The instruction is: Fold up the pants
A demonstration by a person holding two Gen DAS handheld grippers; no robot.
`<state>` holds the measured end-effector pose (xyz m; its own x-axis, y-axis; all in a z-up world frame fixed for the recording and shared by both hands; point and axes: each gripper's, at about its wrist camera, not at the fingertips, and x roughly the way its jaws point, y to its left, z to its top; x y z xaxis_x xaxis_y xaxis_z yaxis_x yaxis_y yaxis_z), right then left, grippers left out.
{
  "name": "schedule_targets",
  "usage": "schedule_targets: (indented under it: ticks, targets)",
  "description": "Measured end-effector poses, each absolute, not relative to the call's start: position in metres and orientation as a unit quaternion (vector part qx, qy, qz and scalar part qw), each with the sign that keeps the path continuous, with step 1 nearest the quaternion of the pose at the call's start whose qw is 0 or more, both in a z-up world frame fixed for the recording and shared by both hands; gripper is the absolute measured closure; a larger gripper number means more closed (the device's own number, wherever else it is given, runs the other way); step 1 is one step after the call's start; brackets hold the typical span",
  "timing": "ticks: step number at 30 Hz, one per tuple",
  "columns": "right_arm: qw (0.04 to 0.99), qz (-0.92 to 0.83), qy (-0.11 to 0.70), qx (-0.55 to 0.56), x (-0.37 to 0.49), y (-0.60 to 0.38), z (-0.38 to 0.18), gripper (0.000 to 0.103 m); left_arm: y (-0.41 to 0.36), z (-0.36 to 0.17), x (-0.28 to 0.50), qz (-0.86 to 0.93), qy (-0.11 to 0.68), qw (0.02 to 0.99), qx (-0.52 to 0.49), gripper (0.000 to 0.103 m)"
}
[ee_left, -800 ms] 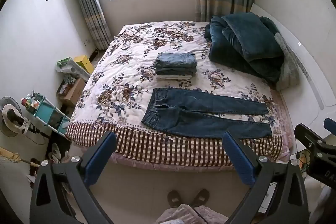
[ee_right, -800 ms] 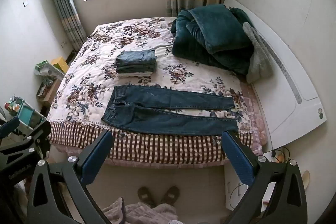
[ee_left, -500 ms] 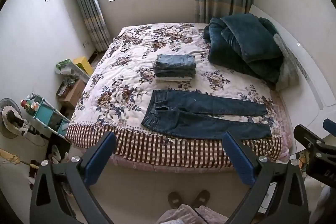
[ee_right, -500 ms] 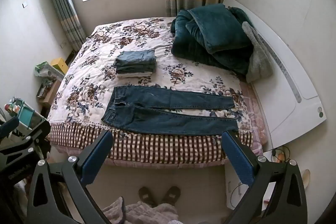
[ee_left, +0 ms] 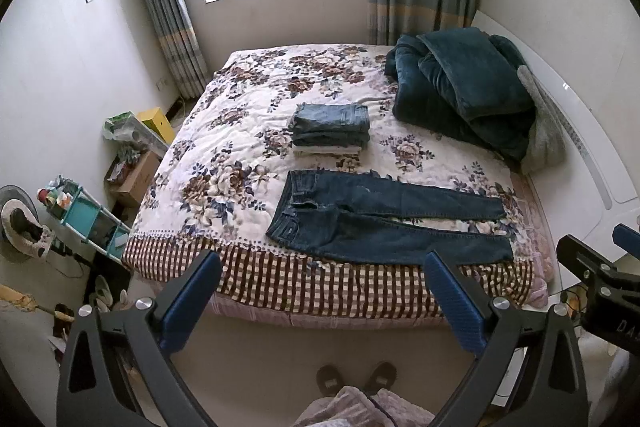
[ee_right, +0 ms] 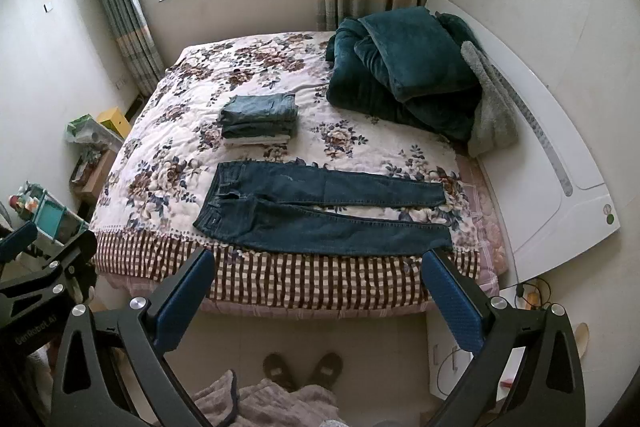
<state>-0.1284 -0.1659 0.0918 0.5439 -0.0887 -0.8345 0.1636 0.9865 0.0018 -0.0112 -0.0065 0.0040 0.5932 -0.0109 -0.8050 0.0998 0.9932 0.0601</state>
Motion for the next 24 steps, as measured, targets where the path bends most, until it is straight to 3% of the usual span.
schedule_targets:
  ticks: [24]
  targets:
    - [0.876,-0.067,0.476,0.036,-0.135,-0.152,0.096,0.000,-0.006,0.006,-0.014,-0.039,0.451,0.891,0.045,0.000]
